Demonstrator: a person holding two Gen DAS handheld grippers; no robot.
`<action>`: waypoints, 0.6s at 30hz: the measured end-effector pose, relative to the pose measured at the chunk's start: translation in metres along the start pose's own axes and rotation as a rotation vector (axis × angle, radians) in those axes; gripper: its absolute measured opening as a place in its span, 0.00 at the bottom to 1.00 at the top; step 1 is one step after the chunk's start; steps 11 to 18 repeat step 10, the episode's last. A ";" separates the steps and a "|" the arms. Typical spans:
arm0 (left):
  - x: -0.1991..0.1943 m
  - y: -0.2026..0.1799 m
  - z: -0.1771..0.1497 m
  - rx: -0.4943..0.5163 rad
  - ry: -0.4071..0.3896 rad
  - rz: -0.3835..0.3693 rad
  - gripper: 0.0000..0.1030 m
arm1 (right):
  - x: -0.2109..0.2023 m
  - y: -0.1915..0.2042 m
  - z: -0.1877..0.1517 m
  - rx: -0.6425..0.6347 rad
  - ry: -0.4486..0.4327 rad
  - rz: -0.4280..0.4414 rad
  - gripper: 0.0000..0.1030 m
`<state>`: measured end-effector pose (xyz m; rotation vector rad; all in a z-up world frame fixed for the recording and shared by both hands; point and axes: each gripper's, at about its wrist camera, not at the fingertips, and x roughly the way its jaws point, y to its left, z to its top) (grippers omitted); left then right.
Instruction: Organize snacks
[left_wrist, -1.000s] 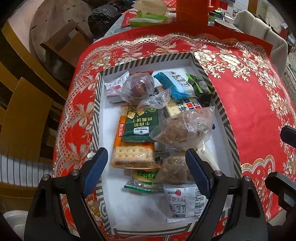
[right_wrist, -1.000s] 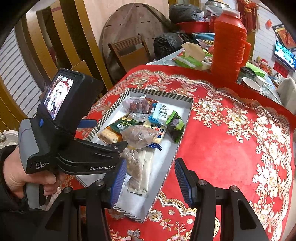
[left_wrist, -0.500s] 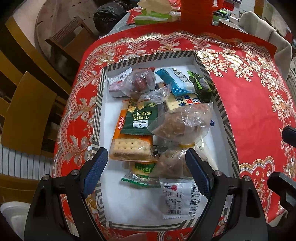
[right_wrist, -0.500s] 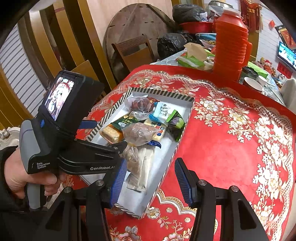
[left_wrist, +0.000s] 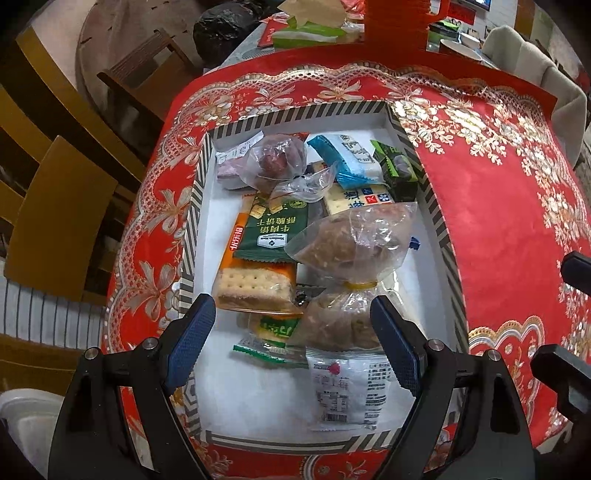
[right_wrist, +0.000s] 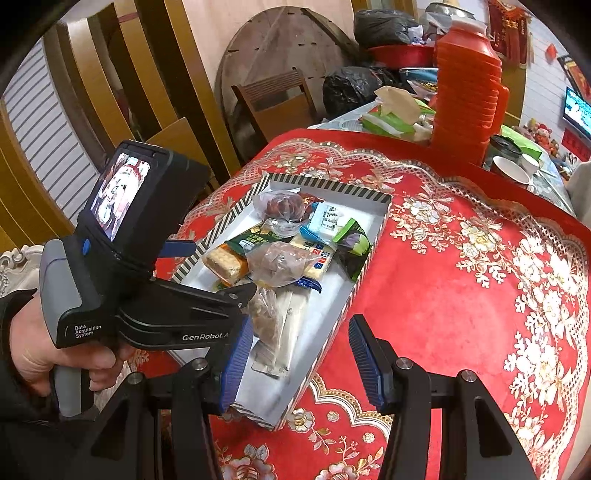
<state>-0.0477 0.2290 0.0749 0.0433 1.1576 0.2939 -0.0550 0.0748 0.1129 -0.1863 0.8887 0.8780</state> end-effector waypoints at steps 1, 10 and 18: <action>-0.001 0.000 0.000 -0.012 -0.010 0.006 0.84 | 0.000 -0.001 -0.001 0.001 0.000 0.000 0.50; -0.004 -0.002 -0.003 -0.026 -0.034 0.022 0.84 | -0.003 -0.011 -0.006 0.012 0.003 0.015 0.50; -0.004 -0.002 -0.003 -0.026 -0.034 0.022 0.84 | -0.003 -0.011 -0.006 0.012 0.003 0.015 0.50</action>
